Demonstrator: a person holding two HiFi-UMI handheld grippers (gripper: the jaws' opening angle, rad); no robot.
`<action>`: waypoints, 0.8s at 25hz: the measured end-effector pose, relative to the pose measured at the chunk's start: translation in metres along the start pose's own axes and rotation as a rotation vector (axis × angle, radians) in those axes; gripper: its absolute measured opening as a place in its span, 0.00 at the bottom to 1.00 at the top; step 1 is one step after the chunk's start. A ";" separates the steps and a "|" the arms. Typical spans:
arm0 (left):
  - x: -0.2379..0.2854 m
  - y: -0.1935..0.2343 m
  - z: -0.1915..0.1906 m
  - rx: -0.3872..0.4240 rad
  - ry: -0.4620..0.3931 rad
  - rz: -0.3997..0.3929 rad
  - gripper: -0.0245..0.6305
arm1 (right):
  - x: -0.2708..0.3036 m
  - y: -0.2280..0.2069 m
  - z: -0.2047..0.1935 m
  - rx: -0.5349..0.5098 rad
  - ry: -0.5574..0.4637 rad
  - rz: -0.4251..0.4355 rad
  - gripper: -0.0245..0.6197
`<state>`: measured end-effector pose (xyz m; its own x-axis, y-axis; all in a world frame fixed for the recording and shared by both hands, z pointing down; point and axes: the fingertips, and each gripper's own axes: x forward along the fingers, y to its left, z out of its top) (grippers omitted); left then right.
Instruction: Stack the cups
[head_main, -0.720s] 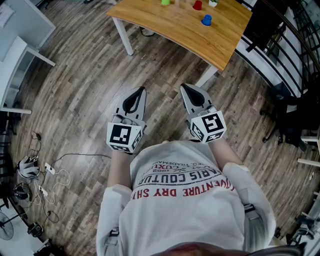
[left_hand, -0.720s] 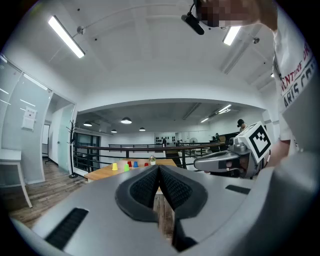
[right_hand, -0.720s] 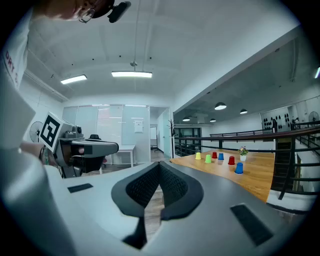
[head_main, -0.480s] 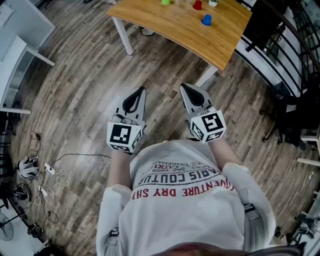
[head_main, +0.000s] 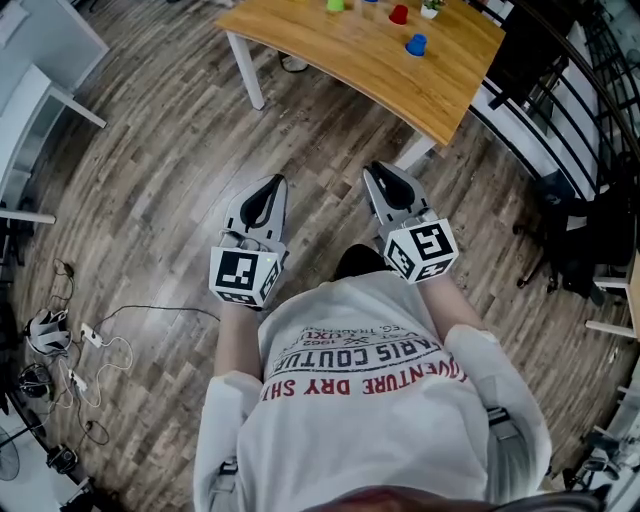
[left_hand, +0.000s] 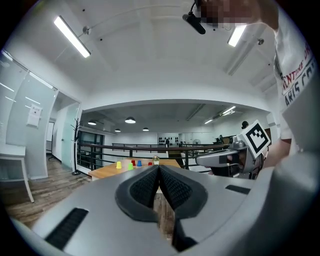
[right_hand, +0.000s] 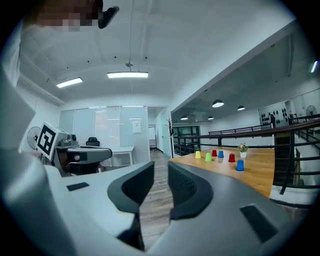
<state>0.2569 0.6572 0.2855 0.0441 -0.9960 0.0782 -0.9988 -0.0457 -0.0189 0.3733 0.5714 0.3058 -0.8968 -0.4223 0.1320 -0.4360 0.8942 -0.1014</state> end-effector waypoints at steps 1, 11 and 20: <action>0.002 0.001 0.000 -0.003 0.000 0.001 0.06 | 0.004 -0.005 0.003 -0.005 0.000 -0.004 0.23; 0.053 0.053 -0.023 -0.007 0.051 0.062 0.06 | 0.087 -0.054 -0.007 0.018 0.037 0.016 0.37; 0.196 0.152 -0.025 -0.023 0.107 0.062 0.06 | 0.230 -0.140 0.010 0.037 0.046 0.032 0.37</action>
<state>0.1135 0.4573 0.3230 -0.0196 -0.9829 0.1832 -0.9998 0.0191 -0.0045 0.2276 0.3472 0.3401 -0.9062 -0.3858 0.1729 -0.4106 0.9007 -0.1421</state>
